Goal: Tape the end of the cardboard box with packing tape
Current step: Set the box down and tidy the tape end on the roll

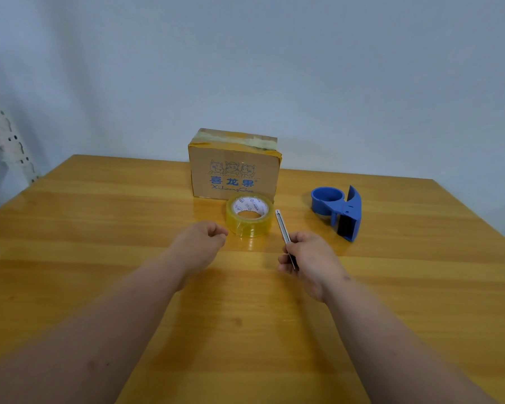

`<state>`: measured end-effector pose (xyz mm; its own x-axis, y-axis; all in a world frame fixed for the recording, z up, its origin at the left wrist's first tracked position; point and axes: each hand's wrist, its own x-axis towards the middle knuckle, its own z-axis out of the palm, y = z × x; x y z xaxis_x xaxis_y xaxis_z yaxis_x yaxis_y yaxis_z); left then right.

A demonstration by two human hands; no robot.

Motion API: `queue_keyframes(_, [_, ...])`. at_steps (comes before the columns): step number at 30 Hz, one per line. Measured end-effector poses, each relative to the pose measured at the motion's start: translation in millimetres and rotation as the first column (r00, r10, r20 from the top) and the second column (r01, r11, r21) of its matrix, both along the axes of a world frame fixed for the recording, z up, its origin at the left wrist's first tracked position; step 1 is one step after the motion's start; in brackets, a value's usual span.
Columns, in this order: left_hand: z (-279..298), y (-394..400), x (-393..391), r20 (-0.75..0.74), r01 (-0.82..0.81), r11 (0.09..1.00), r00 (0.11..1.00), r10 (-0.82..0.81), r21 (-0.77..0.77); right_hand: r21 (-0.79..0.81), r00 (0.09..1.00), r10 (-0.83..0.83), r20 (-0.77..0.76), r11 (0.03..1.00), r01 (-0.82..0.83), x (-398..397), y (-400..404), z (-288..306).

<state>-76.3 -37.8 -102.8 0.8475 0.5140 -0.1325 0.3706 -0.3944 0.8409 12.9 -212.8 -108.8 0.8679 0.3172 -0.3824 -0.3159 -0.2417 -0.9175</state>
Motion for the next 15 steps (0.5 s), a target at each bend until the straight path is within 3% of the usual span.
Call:
queue_keyframes(7, [-7.5,3.7,10.7,-0.021,0.003,1.000,1.000,-0.003,-0.017,-0.414,0.969,0.006,0.245,0.905,0.099,32.3,2.5,-16.7])
queue_keyframes(15, [-14.4,12.0,32.9,-0.054,0.015,1.000,0.998,-0.016,-0.022,-0.526,0.943,0.092,0.320,0.845,0.096,61.3,13.9,-22.0])
